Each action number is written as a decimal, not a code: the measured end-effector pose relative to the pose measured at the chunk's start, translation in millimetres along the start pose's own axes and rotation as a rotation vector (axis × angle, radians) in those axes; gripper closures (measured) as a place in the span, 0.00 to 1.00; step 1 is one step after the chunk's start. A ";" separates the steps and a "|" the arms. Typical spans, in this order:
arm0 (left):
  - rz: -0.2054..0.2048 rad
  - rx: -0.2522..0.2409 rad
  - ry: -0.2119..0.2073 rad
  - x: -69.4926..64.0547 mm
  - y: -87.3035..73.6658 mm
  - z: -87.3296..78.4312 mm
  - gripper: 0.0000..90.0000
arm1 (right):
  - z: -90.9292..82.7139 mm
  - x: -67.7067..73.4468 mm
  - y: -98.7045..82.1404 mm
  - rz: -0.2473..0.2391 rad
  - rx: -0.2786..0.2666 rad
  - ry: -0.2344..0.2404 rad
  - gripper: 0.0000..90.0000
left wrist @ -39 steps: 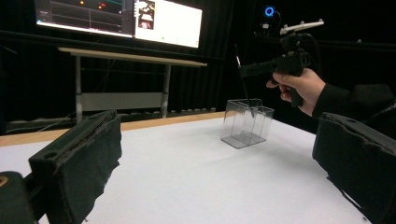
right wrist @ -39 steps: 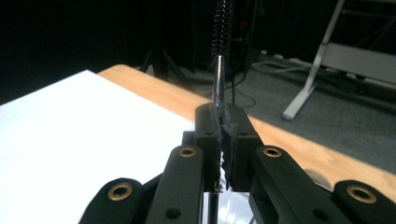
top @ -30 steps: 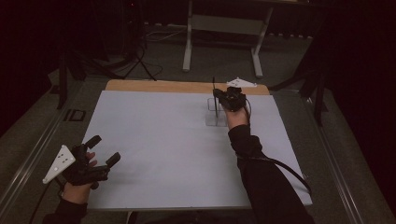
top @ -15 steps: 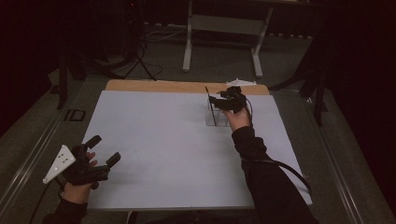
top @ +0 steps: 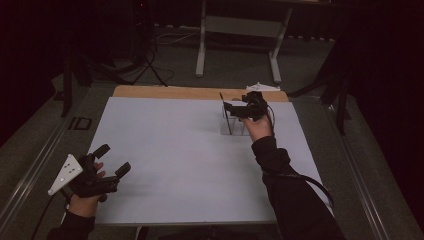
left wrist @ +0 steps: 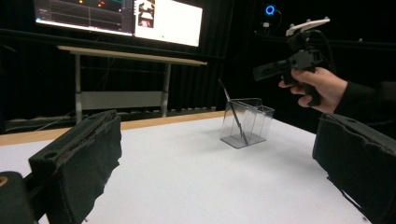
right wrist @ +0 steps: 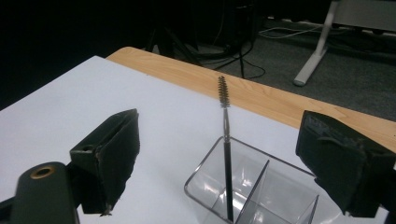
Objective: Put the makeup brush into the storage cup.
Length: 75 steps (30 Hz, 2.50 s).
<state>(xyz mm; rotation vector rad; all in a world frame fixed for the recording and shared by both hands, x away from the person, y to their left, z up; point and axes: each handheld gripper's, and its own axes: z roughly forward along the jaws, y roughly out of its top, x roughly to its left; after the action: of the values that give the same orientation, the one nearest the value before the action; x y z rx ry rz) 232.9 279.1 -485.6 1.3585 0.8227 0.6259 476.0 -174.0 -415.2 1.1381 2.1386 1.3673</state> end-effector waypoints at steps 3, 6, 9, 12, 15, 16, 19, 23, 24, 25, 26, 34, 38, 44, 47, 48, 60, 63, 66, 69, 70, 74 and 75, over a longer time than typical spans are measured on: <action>-0.001 0.001 0.003 0.4 -0.2 0.9 0.02 | -4.1 2.1 -0.8 -0.024 0.006 -0.003 0.12; -0.002 0.002 0.003 0.3 0.0 1.8 0.02 | -7.6 3.0 -3.0 -0.046 0.020 -0.013 0.12; 0.002 0.006 0.000 -0.4 0.0 3.3 0.02 | -11.9 2.5 -4.7 -0.046 0.018 -0.017 0.12; 0.004 0.010 -0.002 -0.5 -0.6 3.7 0.02 | -21.0 2.0 -7.5 -0.056 0.012 -0.042 0.13; 0.001 0.006 0.000 -0.4 -0.4 2.2 0.02 | -28.6 2.3 -10.3 -0.074 -0.003 -0.059 0.13; 0.002 0.006 0.000 -0.4 -0.6 1.6 0.02 | -31.4 2.0 -11.3 -0.081 -0.006 -0.056 0.14; 0.000 0.008 0.001 0.0 -1.3 -0.3 0.02 | -40.3 0.7 -14.9 -0.078 -0.012 -0.063 0.14; 0.001 0.006 -0.001 -0.7 -1.0 -0.6 0.02 | -51.6 -0.7 -20.2 -0.077 -0.018 -0.061 0.14; 0.005 0.010 0.000 -0.9 -1.4 -0.6 0.02 | -54.2 -0.8 -21.5 -0.077 -0.013 -0.063 0.14; 0.004 0.012 -0.001 -1.0 -1.8 -0.7 0.02 | -57.2 -1.0 -23.0 -0.076 -0.016 -0.064 0.14; 0.003 0.012 -0.001 -0.8 -1.9 -0.8 0.02 | -61.6 -1.2 -25.0 -0.070 -0.022 -0.059 0.15; 0.002 0.018 -0.005 -1.1 -2.3 -0.2 0.02 | -86.1 -1.3 -38.4 -0.060 -0.037 -0.051 0.15; 0.003 0.021 -0.006 -1.4 -2.4 0.0 0.02 | -94.8 -2.5 -46.4 -0.047 -0.024 -0.028 0.15; 0.003 0.022 -0.005 -1.5 -2.4 0.1 0.02 | -106.8 -2.8 -60.8 -0.036 -0.018 -0.014 0.15; 0.003 0.023 -0.004 -1.5 -2.6 0.4 0.02 | -113.1 -2.2 -67.5 -0.027 -0.015 -0.007 0.15; 0.002 0.022 -0.005 -1.5 -2.7 0.7 0.02 | -115.1 -1.8 -69.5 -0.028 -0.017 -0.007 0.15; 0.007 0.024 -0.009 -2.1 -2.3 0.7 0.02 | -132.5 11.8 -89.8 -0.048 -0.037 0.024 0.15; 0.007 0.023 -0.010 -2.3 -2.1 0.7 0.02 | -137.7 13.8 -93.9 -0.046 -0.047 0.034 0.15; 0.007 0.021 -0.010 -2.5 -2.0 0.7 0.02 | -143.6 15.6 -98.5 -0.044 -0.051 0.039 0.15; 0.008 0.022 -0.012 -3.0 -1.9 0.8 0.02 | -146.9 16.1 -101.0 -0.036 -0.055 0.056 0.15; 0.008 0.021 -0.012 -3.0 -1.8 0.8 0.02 | -153.2 17.5 -105.1 -0.035 -0.056 0.051 0.15; 0.007 0.022 -0.013 -2.3 -1.9 0.8 0.02 | -162.6 19.0 -112.0 -0.018 -0.060 0.056 0.15; 0.007 0.022 -0.013 -2.3 -1.9 0.8 0.02 | -164.7 19.4 -113.4 -0.016 -0.065 0.058 0.15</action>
<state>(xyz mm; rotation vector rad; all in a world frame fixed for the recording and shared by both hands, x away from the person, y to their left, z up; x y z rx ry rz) 232.1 276.5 -487.1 1.3843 0.8168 0.6151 306.0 -279.2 -435.1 1.0671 2.1221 1.4684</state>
